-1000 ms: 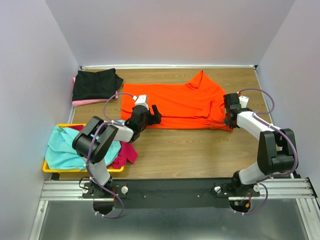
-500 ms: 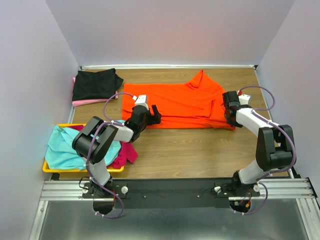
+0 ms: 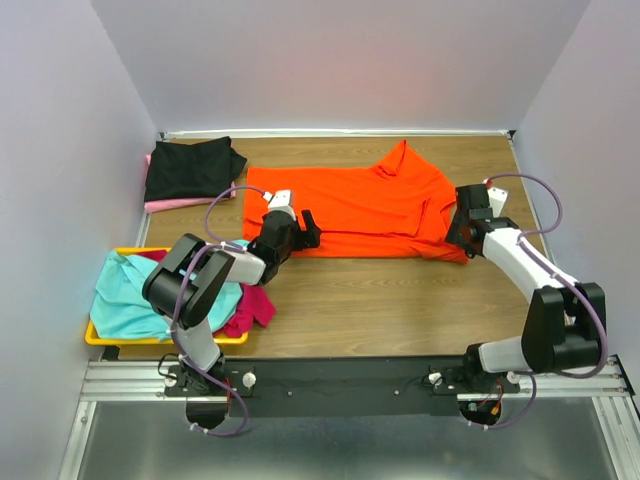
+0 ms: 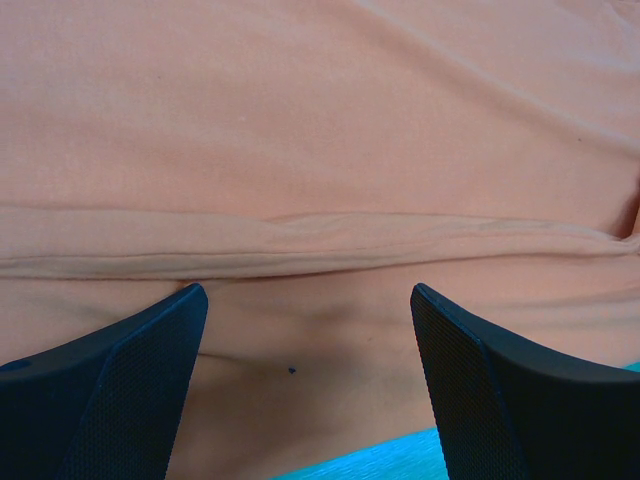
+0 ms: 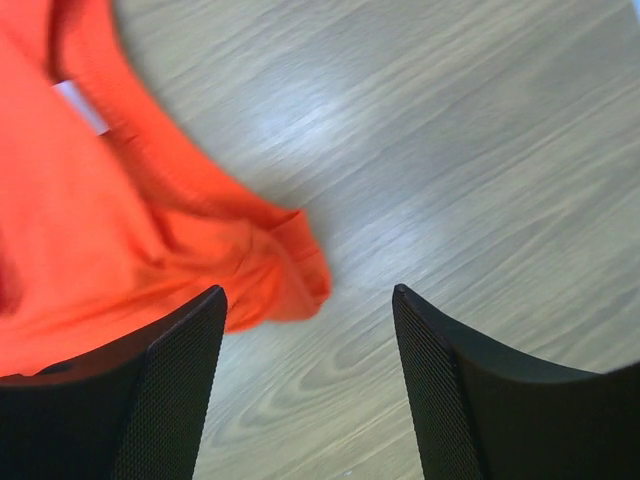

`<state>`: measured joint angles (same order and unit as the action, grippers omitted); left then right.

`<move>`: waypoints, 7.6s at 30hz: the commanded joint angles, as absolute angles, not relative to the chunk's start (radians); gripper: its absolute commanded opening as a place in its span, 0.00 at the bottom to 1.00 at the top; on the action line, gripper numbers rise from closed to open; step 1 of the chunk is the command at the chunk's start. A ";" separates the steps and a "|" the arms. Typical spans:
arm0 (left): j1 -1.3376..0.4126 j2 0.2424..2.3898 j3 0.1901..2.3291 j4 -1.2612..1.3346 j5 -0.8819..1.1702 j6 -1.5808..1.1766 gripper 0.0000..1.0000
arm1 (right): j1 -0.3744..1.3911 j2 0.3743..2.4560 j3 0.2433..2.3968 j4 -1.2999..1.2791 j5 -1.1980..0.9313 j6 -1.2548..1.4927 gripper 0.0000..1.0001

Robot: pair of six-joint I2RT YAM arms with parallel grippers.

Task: Fold and stack the t-shirts
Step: Fold the tshirt

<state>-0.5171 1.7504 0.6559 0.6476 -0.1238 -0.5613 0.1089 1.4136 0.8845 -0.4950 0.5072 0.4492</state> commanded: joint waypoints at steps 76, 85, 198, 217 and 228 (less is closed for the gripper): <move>-0.492 1.713 0.644 0.554 -0.126 -0.517 0.92 | 0.046 1.376 0.948 -0.471 0.484 0.419 0.78; -0.495 1.645 0.658 0.538 -0.117 -0.512 0.92 | 0.113 1.406 0.903 -0.184 -0.042 0.368 0.70; -0.511 1.624 0.676 0.466 -0.140 -0.505 0.92 | 0.267 1.776 1.038 -0.132 0.143 0.425 0.34; -0.512 1.626 0.678 0.462 -0.141 -0.502 0.92 | 0.267 1.871 1.166 -0.132 0.094 0.380 0.01; -0.511 1.637 0.678 0.459 -0.141 -0.502 0.92 | 0.293 1.936 1.221 -0.132 0.028 0.350 0.01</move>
<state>-0.5064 1.6257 0.6659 0.4679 -0.1299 -0.5198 0.2768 1.9114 1.1923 -0.1280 0.0639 0.3748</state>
